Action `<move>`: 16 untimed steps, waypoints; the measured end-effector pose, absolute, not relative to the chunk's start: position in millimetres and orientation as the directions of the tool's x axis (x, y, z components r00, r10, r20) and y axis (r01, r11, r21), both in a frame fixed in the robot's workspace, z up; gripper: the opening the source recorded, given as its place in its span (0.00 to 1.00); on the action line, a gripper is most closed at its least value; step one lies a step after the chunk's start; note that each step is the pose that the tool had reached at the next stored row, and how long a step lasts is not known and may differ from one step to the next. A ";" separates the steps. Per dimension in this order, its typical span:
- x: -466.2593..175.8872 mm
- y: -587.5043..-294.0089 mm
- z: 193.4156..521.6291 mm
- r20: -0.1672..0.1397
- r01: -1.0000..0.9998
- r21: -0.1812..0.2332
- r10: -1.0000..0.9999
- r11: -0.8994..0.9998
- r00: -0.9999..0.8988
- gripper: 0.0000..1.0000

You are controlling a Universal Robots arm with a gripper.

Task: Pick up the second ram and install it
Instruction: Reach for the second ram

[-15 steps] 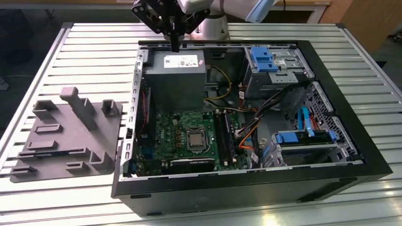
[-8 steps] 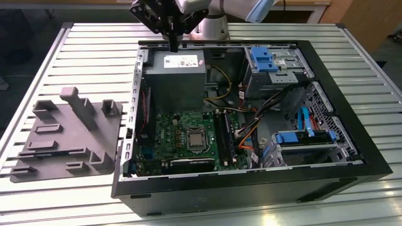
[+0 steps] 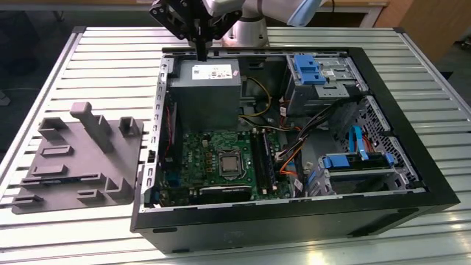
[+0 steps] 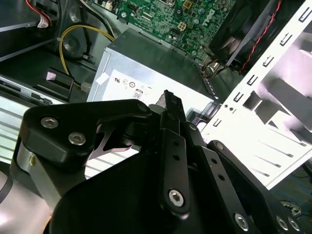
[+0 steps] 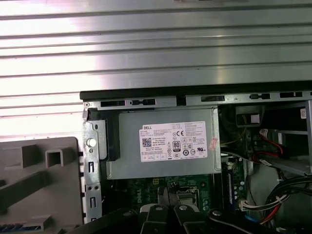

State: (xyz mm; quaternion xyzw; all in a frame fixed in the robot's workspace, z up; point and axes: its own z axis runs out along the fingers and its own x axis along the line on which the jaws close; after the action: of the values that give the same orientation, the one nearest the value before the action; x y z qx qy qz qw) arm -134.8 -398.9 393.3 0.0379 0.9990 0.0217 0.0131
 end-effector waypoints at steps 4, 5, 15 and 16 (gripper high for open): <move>-136.1 -398.9 393.3 -0.024 0.075 0.044 0.076 0.996 -0.997 0.11; -136.4 -398.9 393.3 -0.024 0.075 0.044 0.076 0.996 -0.997 0.11; -139.9 -398.9 393.3 -0.024 0.075 0.044 0.076 0.996 -0.997 0.11; -140.3 -398.9 393.3 -0.024 0.075 0.044 0.076 0.996 -0.997 0.11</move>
State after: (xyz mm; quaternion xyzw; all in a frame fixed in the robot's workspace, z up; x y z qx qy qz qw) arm -140.3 -398.9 393.3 0.0379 0.9990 0.0217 0.0131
